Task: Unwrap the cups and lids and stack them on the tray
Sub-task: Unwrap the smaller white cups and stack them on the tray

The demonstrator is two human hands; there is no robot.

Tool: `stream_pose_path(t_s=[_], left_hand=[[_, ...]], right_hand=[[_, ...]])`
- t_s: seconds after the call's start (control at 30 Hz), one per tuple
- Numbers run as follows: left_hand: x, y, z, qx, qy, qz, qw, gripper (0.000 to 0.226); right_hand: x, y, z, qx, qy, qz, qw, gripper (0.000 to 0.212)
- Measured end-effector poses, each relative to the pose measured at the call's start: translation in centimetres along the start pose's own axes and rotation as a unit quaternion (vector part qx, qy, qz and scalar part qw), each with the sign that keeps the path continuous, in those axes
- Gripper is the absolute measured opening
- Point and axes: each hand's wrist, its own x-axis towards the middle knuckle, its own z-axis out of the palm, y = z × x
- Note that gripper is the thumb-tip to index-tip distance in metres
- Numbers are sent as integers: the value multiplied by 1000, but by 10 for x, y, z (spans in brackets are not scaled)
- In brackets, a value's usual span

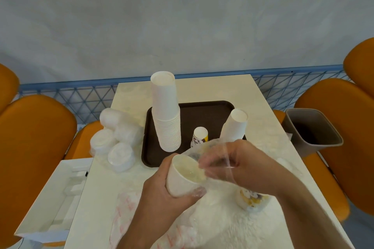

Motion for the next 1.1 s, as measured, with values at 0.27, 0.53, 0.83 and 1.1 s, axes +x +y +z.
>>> stream_pose_path(t_s=[0.27, 0.53, 0.83, 1.1], left_hand=[[0, 2, 1, 24, -32, 31, 999, 76], [2, -3, -6, 29, -28, -28, 999, 57], [5, -6, -10, -3, -18, -65, 998, 15], [8, -3, -6, 20, -26, -37, 999, 17]], right_hand=[[5, 2, 9, -9, -57, -26, 998, 29], [2, 7, -1, 61, 30, -1, 998, 43], [-10, 22, -12, 41, -62, 60, 995, 67], [-3, 18, 6, 18, -157, 64, 985, 64]])
